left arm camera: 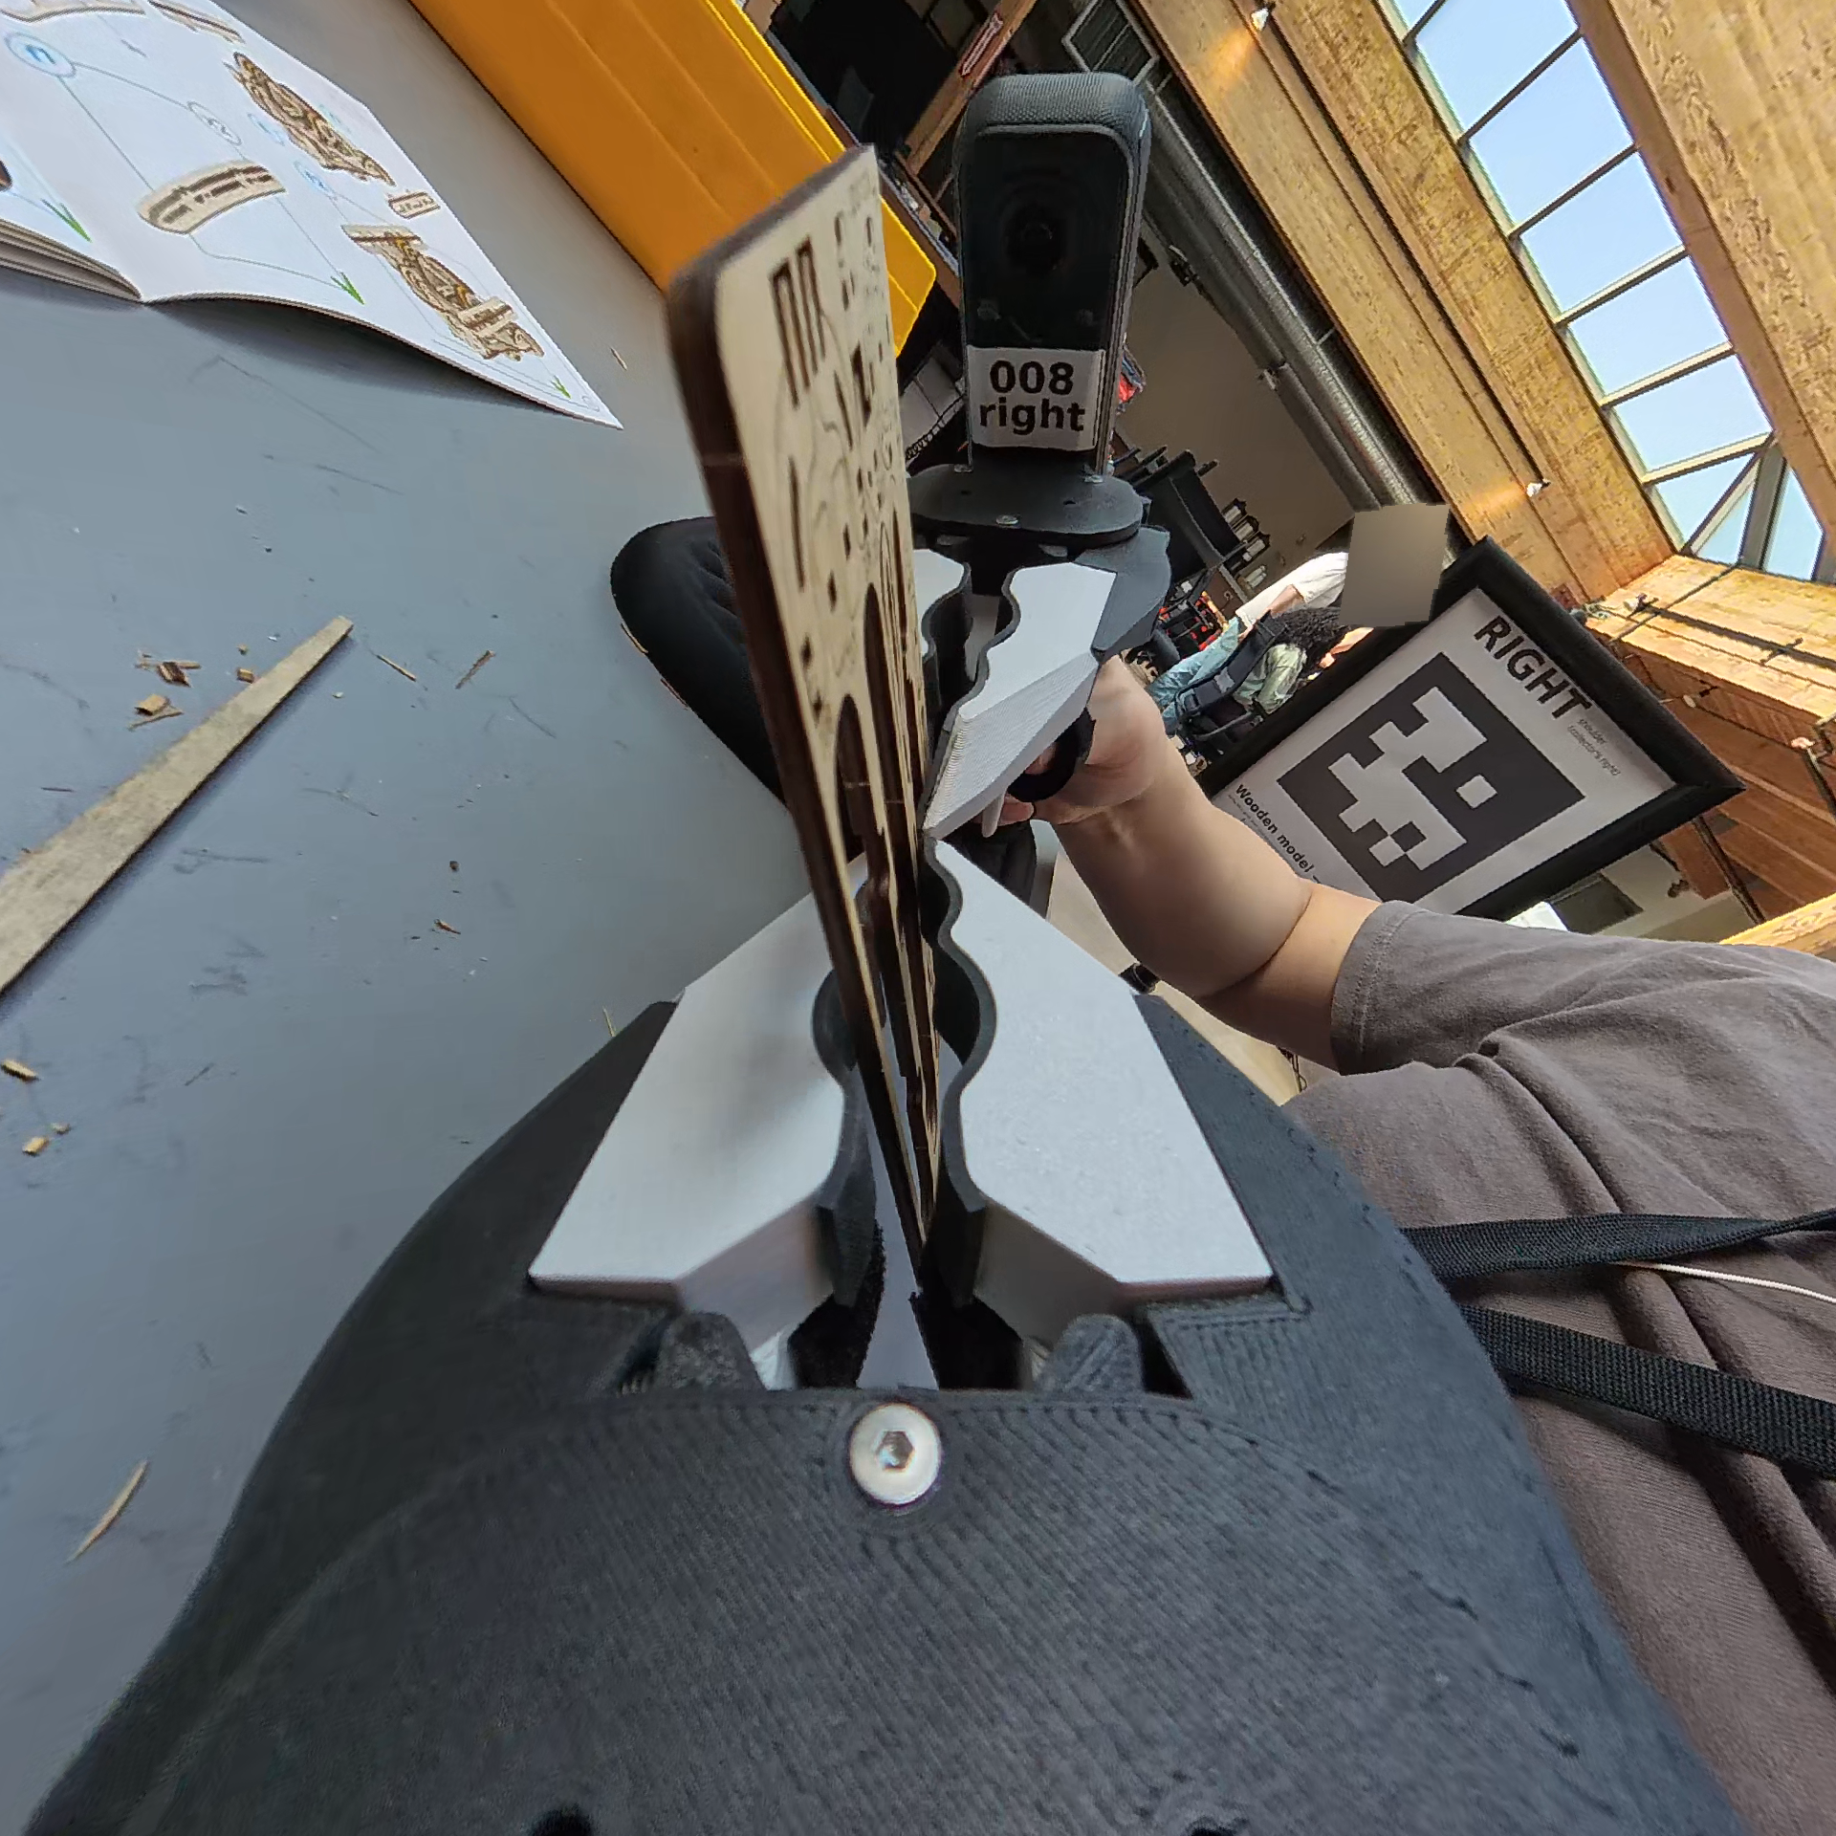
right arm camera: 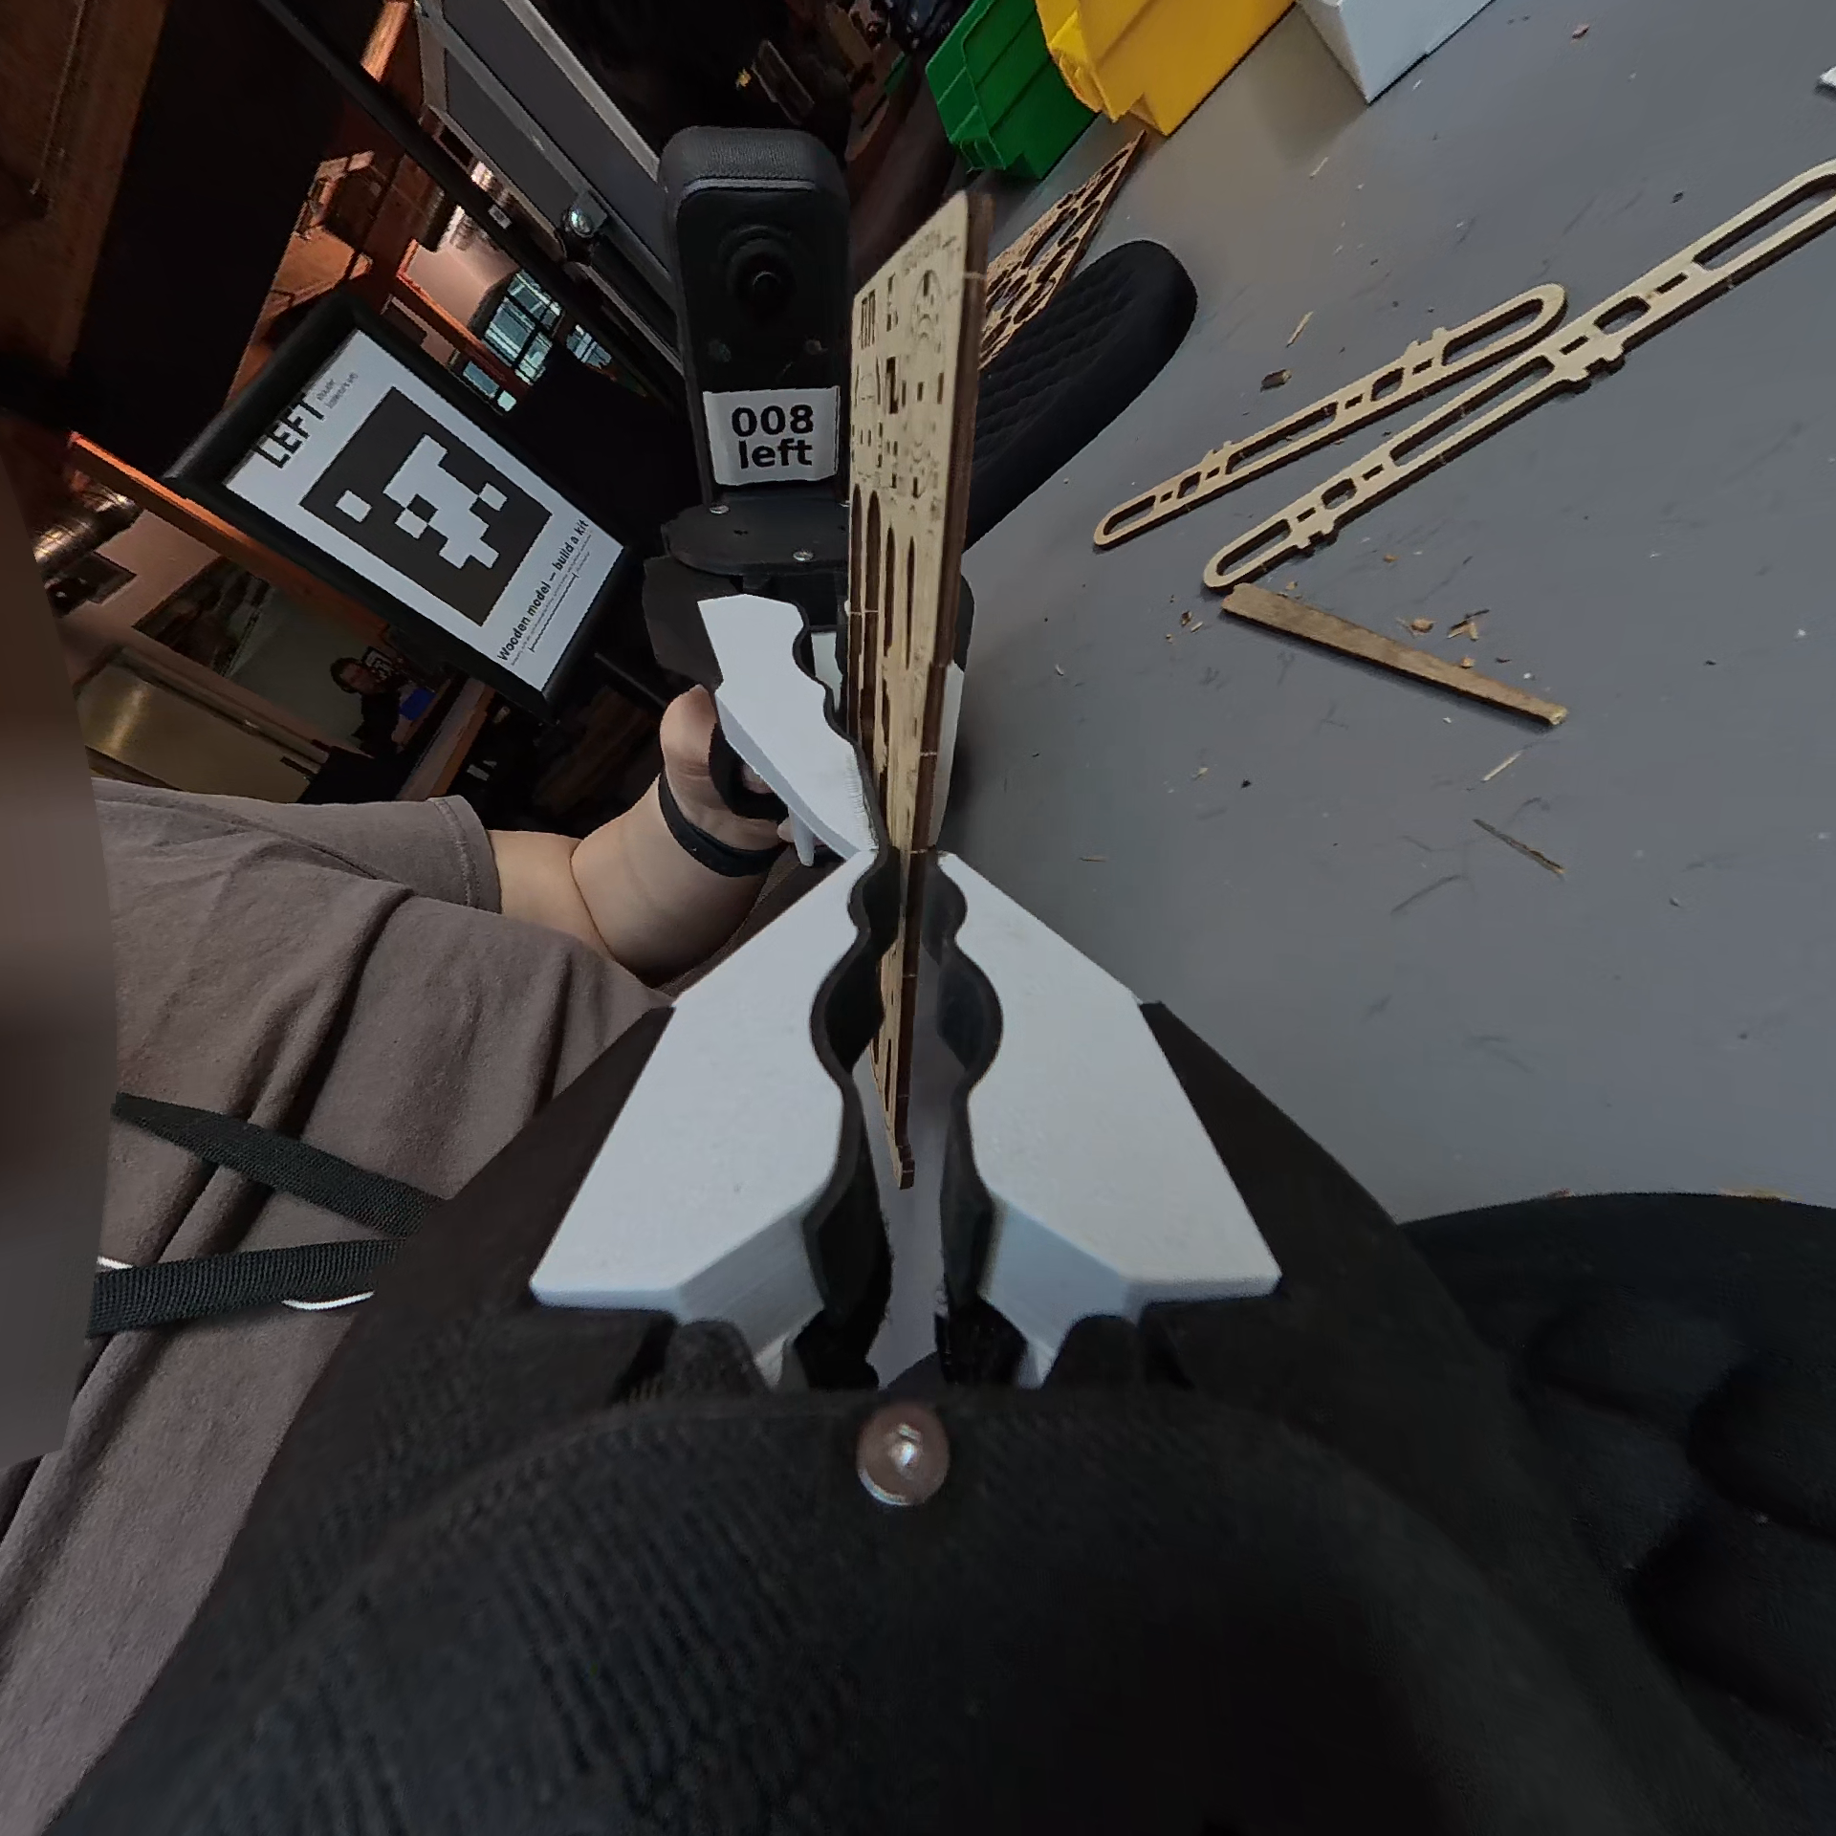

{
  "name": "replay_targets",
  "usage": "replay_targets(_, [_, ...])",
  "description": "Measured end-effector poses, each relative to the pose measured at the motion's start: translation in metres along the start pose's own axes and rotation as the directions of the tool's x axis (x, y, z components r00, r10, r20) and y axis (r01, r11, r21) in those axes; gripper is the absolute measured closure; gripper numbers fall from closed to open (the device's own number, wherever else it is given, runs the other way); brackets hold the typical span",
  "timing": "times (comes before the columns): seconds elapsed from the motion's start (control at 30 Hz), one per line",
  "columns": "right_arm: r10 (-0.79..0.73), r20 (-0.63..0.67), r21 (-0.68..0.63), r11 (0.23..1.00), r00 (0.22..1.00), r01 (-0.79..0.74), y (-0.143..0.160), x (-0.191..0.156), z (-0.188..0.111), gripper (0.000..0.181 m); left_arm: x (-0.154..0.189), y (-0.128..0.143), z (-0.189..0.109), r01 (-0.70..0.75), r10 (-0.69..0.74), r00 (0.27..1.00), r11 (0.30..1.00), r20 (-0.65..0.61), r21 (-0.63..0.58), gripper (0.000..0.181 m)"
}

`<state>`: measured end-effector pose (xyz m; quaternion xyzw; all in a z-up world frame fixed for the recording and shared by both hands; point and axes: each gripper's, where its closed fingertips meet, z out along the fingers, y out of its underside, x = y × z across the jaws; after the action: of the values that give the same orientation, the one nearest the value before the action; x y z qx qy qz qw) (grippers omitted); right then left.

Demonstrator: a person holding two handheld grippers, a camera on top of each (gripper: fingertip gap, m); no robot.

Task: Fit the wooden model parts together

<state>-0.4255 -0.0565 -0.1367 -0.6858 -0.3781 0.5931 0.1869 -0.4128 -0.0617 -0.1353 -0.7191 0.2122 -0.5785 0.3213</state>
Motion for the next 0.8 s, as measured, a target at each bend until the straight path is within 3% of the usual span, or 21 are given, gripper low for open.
replay_targets(0.1, [0.018,-0.003,0.002,1.0,1.0,-0.018,-0.001,0.002,0.0,0.18,-0.002,-0.001,0.0,-0.006,0.006,1.0,1.0,0.02,0.003,0.181])
replay_targets(0.2, [0.04,0.076,0.015,0.999,0.996,-0.041,-0.005,-0.007,-0.002,0.18,0.006,-0.001,0.001,-0.024,0.024,0.999,1.0,-0.031,0.008,0.181])
replay_targets(0.33, [0.004,0.092,0.144,0.989,0.996,-0.017,-0.027,-0.006,-0.013,0.179,0.007,0.004,0.005,-0.036,0.035,0.999,0.999,-0.03,-0.036,0.181])
replay_targets(0.47, [0.052,0.121,0.009,0.999,0.991,-0.053,-0.012,-0.006,-0.004,0.179,0.006,0.003,0.004,-0.019,0.018,0.999,0.999,-0.039,-0.025,0.181])
replay_targets(0.7, [0.063,0.156,0.018,0.998,0.986,-0.067,-0.012,-0.01,-0.005,0.181,0.01,0.003,0.005,-0.027,0.024,0.997,0.999,-0.073,-0.039,0.181])
replay_targets(0.8, [0.07,0.167,0.01,0.997,0.983,-0.073,-0.011,-0.011,-0.005,0.181,0.011,-0.005,0.001,-0.027,0.029,0.996,0.999,-0.088,0.018,0.179])
